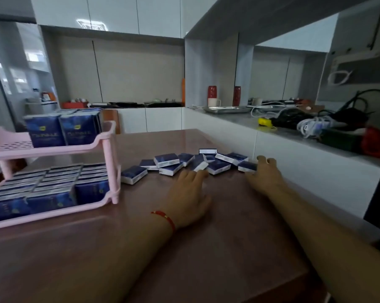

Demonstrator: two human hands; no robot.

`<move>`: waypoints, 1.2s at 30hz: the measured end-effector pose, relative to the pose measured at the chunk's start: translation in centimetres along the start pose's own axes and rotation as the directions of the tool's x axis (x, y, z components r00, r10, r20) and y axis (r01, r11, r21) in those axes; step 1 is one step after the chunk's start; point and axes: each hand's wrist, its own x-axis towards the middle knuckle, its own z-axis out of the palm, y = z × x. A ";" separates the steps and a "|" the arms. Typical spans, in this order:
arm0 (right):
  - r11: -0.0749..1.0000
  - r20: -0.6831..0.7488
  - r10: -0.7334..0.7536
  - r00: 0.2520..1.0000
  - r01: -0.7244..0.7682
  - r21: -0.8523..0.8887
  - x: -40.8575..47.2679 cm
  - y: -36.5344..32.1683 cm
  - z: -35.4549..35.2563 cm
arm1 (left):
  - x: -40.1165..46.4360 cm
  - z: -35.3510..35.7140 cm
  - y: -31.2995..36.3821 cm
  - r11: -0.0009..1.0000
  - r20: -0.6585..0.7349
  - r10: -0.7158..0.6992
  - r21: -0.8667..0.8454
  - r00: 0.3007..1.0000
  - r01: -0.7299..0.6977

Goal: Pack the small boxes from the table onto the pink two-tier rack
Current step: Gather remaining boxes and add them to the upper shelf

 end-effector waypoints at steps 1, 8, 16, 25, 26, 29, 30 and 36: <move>1.000 0.009 0.001 1.000 0.000 -0.027 0.8 0.3 0.6 | 0.1 0.3 -0.1 1.000 -0.015 0.004 -0.009 1.000 -0.004; 0.995 -0.085 -0.048 0.995 0.040 -0.092 2.0 1.1 2.1 | 0.3 1.2 -0.9 0.997 -0.052 0.037 -0.058 0.998 -0.040; 0.865 -0.210 -0.093 0.973 0.184 0.466 -1.7 -1.1 -1.4 | 0.4 0.3 -1.4 0.934 -0.088 -0.176 -0.330 0.981 0.138; 0.588 -0.033 -0.719 0.694 0.633 0.504 -7.6 -5.0 -0.8 | 0.5 -0.8 -1.7 0.449 0.129 -0.374 -0.842 0.918 0.301; 0.606 -0.015 -0.710 0.704 0.621 0.497 -7.4 -4.9 -0.5 | 0.5 -0.8 -1.9 0.438 0.146 -0.374 -0.843 0.916 0.313; 0.795 -0.035 -0.484 0.874 0.457 0.399 -4.8 -3.8 0.3 | 0.7 -0.5 -2.7 0.415 0.153 -0.400 -0.849 0.904 0.328; 0.884 -0.060 -0.348 0.935 0.349 0.311 -3.1 -3.3 0.5 | 0.7 -0.4 -2.8 0.427 0.137 -0.414 -0.844 0.900 0.325; 0.978 0.006 -0.167 0.986 0.166 -0.128 5.1 -2.6 2.1 | 0.9 0.1 -3.4 0.376 0.107 -0.490 -0.869 0.865 0.321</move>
